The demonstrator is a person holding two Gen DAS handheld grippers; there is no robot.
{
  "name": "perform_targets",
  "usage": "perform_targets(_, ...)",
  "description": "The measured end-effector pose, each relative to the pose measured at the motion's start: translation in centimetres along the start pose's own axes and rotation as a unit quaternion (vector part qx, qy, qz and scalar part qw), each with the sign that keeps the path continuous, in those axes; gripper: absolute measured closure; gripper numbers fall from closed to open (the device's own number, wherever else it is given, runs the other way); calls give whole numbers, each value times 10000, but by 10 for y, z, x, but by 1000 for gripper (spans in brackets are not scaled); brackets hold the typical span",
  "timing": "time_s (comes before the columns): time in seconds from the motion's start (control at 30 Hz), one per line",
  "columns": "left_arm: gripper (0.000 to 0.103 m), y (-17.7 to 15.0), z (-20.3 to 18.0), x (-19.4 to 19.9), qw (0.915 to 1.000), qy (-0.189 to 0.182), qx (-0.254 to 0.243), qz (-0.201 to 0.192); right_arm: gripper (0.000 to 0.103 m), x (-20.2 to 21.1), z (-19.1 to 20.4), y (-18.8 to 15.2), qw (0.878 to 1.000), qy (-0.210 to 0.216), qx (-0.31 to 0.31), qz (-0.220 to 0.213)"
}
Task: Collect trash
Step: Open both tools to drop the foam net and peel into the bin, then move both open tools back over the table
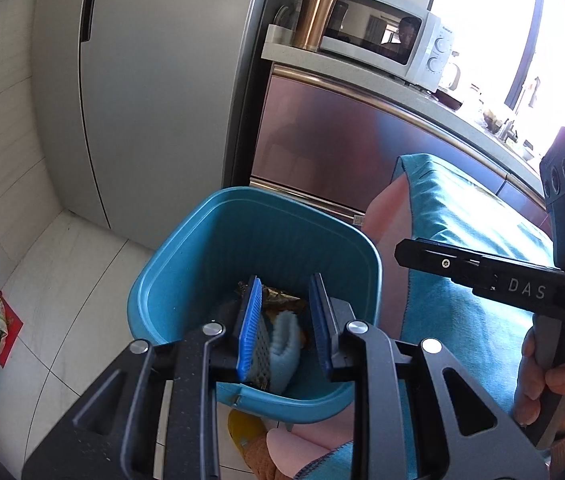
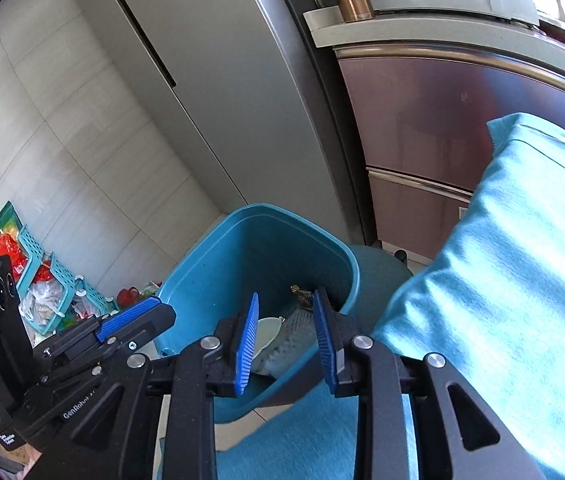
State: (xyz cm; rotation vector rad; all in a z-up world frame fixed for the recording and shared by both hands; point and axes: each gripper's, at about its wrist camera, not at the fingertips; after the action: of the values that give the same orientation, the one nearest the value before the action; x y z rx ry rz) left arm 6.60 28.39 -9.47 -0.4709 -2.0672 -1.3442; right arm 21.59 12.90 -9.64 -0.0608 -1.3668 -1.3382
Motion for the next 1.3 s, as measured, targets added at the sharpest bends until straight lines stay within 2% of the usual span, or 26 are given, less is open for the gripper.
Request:
perform_targets(0.1,77,-1,-6,8,9999,-118,-74,-60,76,12,-3,-7,10000,39,1,-81)
perform_targets(0.2,67,-2,-19,17,9991,-331,-203,-157,76,34,-4,-16,9996,33,50,-259)
perform_targets(0.23,61,-3,-24,20,9986,-420,-256,-180,74,43,-5,-20,9994,13,63,-339)
perform_targets(0.47,44,-15,-81,36,9884,-1216,-882,-233,62,115,-19,-47,9952,-304,111,-925)
perform_targets(0.53,40,-21,-101,38,9833,-1461,-1059,-217,60,136,-27,-56,9933,-443,89,-1063)
perform_targets(0.67,39,-34,-143,41,9721,-1866,-1420,-106,56,178,-45,-79,9874,-862,-33,-1323)
perform_targets(0.87,39,-59,-210,41,9531,-2338,-1920,119,56,238,-84,-120,9739,-1550,-539,-1570)
perform_targets(1.13,40,-93,-286,39,9267,-2730,-2553,387,56,294,-136,-172,9500,-2352,-1145,-1706)
perform_targets(1.3,41,-112,-327,34,9112,-2876,-2888,602,56,318,-160,-200,9358,-2687,-1467,-1746)
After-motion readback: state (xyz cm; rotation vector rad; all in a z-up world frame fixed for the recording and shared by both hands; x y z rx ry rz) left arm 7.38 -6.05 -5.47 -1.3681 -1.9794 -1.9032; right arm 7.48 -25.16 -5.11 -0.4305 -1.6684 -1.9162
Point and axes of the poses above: each gripper's, at about its wrist camera, not at the fingertips, and x roughly against the way its jaws point, z to its left, y to its top, and after that the axes turned 6 degrees about x, right-handed
